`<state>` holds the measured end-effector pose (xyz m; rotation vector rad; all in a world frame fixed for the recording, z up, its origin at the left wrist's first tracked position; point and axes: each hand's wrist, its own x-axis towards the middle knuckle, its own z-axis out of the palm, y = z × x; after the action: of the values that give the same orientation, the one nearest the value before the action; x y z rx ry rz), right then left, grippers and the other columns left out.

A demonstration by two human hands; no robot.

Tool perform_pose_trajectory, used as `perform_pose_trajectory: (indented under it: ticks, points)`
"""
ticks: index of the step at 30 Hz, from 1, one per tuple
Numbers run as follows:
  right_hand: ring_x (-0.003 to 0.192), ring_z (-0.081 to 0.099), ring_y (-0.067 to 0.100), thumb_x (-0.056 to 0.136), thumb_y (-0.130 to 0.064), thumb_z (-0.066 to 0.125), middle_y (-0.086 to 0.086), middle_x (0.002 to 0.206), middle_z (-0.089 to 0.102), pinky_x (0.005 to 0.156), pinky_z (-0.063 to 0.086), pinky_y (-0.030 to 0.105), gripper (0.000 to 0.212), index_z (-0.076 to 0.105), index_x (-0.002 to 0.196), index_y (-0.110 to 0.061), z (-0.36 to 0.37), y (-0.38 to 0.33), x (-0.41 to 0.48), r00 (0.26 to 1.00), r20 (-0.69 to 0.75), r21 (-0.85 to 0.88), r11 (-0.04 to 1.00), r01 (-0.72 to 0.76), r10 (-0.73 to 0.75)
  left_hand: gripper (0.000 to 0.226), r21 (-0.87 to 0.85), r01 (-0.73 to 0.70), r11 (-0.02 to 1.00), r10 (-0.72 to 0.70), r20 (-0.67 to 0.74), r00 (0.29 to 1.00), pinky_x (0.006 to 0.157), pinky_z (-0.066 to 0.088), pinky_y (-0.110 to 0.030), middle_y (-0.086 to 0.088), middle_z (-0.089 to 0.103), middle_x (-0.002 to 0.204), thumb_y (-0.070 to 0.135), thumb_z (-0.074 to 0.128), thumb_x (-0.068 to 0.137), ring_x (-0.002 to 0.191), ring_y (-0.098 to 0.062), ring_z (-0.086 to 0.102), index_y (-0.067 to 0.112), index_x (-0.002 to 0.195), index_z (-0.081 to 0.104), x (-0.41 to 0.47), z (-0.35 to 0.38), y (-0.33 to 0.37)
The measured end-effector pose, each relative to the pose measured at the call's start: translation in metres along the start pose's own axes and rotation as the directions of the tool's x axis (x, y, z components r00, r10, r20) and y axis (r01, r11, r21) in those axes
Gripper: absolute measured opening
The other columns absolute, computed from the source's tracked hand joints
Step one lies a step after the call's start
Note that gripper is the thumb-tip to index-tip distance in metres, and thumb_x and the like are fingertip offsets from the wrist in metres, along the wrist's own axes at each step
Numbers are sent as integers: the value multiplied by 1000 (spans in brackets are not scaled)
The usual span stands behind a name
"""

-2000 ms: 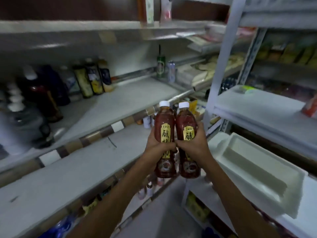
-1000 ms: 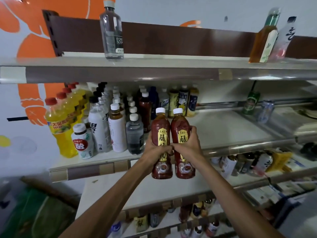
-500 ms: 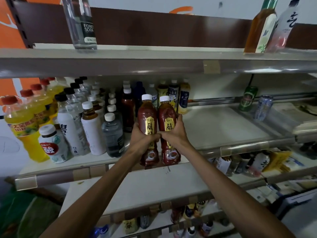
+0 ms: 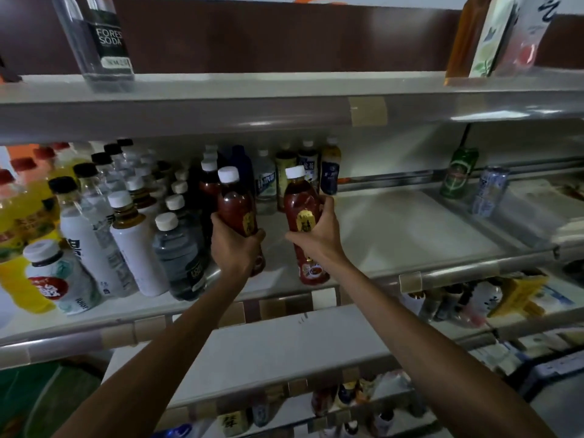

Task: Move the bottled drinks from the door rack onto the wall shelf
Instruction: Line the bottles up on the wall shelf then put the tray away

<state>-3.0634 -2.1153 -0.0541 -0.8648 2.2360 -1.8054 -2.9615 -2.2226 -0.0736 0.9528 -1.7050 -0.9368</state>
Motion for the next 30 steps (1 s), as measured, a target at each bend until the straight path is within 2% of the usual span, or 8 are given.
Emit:
perform_pose_trajectory:
  ticks: [6, 11, 13, 17, 20, 22, 28, 30]
  points:
    - [115, 57, 25, 63, -12, 87, 7, 126, 56, 98, 49, 43, 93, 32, 138, -18, 8, 12, 15, 1000, -9, 11, 1000, 25, -24, 78, 65, 53, 996, -51, -21, 998, 92, 50, -43, -9, 60, 124, 21, 82, 71, 109, -30, 60, 15, 134, 36, 3, 0, -26]
    - [103, 61, 24, 64, -6, 84, 7, 116, 58, 87, 53, 37, 81, 37, 130, -13, 17, 16, 12, 999, -40, 75, 997, 35, -32, 87, 217, 78, 973, -84, 15, 996, 90, 52, -45, -13, 55, 128, 34, 82, 72, 111, -31, 59, 13, 138, 30, -8, 3, -36]
    - [100, 61, 21, 64, -6, 84, 6, 114, 59, 83, 50, 32, 82, 37, 131, -14, 18, 18, 12, 999, -32, 84, 996, 44, -41, 85, 304, 111, 946, -115, -3, 993, 92, 50, -45, -16, 54, 124, 35, 82, 72, 112, -34, 56, 9, 136, 31, -19, 3, -44]
    - [94, 63, 16, 63, -6, 84, 4, 113, 61, 79, 51, 28, 84, 37, 132, -16, 18, 23, 13, 998, -30, 103, 993, 54, -51, 83, 349, 130, 928, -125, -36, 991, 87, 52, -42, -16, 55, 119, 37, 86, 67, 108, -33, 57, 10, 126, 34, -21, 1, -48]
    - [86, 65, 7, 63, -4, 83, 4, 109, 62, 65, 50, 15, 80, 38, 128, -17, 15, 25, 13, 998, -44, 134, 989, 56, -51, 82, 368, 119, 922, -109, -47, 993, 82, 54, -44, -17, 56, 118, 39, 86, 66, 106, -34, 58, 10, 123, 34, -22, 1, -48]
    - [88, 65, 8, 63, -6, 84, 3, 109, 62, 62, 49, 12, 83, 37, 130, -17, 13, 28, 12, 998, -41, 140, 988, 58, -53, 80, 379, 108, 919, -92, -59, 994, 79, 55, -46, -18, 58, 115, 40, 85, 67, 102, -35, 60, 10, 121, 35, -26, 0, -50]
    - [81, 65, 7, 63, -6, 83, 2, 104, 61, 57, 49, 11, 77, 38, 123, -18, 12, 33, 6, 996, -47, 147, 986, 77, -70, 63, 494, 11, 869, 19, -57, 998, 71, 56, -44, -14, 53, 112, 41, 79, 75, 99, -31, 57, 10, 114, 41, -36, -3, -60]
    - [82, 65, 7, 64, -5, 82, 2, 104, 60, 57, 49, 11, 75, 37, 123, -19, 10, 34, 4, 996, -40, 158, 984, 83, -78, 52, 481, -22, 877, 37, -23, 999, 70, 56, -44, -13, 57, 111, 40, 74, 81, 97, -31, 59, 10, 111, 44, -38, -1, -62]
